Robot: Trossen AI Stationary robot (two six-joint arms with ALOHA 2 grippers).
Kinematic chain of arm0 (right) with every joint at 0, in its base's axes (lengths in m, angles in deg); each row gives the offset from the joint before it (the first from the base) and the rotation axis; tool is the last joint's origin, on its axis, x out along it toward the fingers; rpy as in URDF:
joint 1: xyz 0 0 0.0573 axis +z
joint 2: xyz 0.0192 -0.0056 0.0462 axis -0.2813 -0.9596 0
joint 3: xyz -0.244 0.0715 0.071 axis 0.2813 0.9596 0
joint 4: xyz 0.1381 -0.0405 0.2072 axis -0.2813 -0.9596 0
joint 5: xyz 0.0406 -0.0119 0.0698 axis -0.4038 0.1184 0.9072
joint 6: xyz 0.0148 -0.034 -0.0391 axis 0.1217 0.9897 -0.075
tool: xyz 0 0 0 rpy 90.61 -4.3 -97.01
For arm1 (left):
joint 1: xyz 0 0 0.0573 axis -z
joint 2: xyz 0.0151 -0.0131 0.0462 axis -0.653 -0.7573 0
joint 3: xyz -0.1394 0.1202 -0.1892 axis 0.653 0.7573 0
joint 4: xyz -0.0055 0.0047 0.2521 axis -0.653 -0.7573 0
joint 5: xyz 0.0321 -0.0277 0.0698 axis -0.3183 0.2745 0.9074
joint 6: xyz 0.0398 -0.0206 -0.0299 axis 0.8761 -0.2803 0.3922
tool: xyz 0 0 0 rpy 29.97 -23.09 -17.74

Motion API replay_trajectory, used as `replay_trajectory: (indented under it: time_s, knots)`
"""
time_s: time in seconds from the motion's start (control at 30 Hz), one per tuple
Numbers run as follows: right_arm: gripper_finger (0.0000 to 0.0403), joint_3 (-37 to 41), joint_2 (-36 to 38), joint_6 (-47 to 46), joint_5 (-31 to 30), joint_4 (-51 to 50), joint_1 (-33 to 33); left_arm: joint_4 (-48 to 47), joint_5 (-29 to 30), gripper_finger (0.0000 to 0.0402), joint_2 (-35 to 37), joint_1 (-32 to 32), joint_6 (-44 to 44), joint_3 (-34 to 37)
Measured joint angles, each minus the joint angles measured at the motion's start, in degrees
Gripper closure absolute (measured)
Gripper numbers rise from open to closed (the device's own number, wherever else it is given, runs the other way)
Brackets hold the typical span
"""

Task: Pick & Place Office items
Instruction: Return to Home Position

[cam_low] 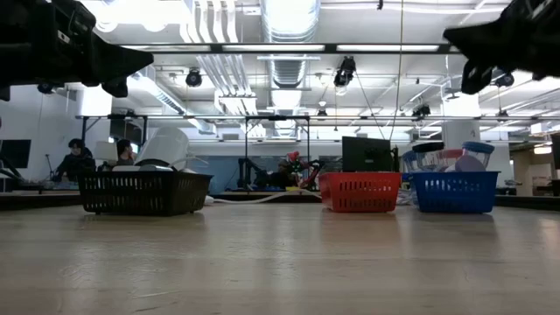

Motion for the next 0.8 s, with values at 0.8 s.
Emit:
replay_trajectory:
  time_s: [0.8]
  knots:
    - [0.0394,1.52,-1.53,0.24,-2.83,-4.73,-0.02,-1.65,1.09,0.0388,0.13,0.02,-1.31,0.00]
